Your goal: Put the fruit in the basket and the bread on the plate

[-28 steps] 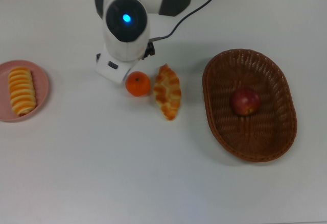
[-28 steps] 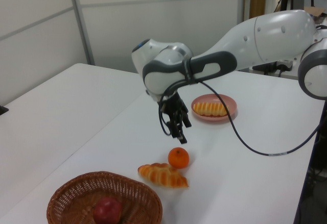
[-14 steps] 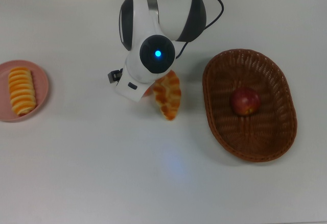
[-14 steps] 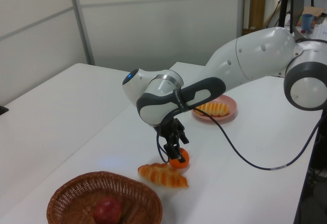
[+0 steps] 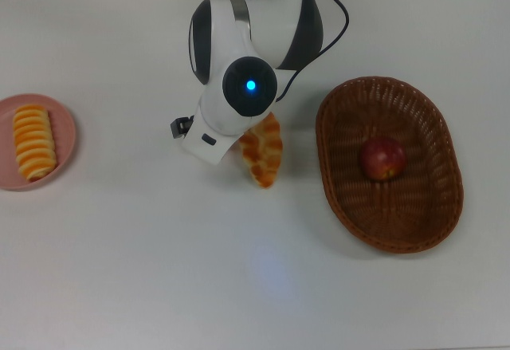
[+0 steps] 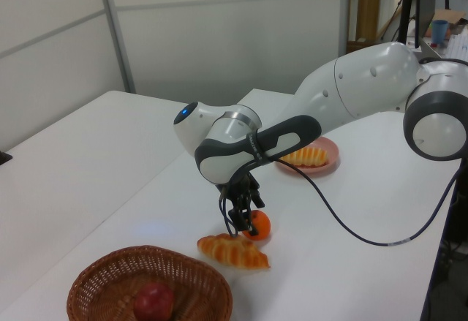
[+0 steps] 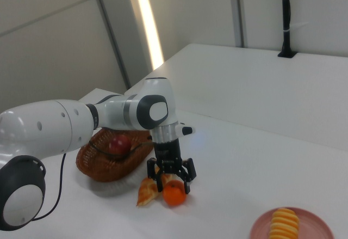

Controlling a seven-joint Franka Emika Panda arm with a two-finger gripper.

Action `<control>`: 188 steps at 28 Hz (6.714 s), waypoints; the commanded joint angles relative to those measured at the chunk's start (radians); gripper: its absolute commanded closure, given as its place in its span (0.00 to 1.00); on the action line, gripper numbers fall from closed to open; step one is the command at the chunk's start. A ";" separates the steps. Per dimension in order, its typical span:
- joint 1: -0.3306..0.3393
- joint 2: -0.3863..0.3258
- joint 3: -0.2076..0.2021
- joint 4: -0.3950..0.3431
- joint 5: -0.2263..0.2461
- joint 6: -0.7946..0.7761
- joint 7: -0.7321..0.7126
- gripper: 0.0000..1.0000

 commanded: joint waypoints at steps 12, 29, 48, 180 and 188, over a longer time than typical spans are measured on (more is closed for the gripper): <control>0.042 -0.004 -0.014 -0.020 -0.024 0.020 0.023 1.00; 0.203 -0.156 -0.005 0.035 0.055 0.018 0.121 1.00; 0.444 -0.058 -0.002 -0.019 0.017 0.023 0.304 0.32; -0.431 -0.297 0.003 0.052 0.201 0.049 0.014 0.00; -0.317 -0.340 0.001 0.064 0.216 -0.036 0.014 0.00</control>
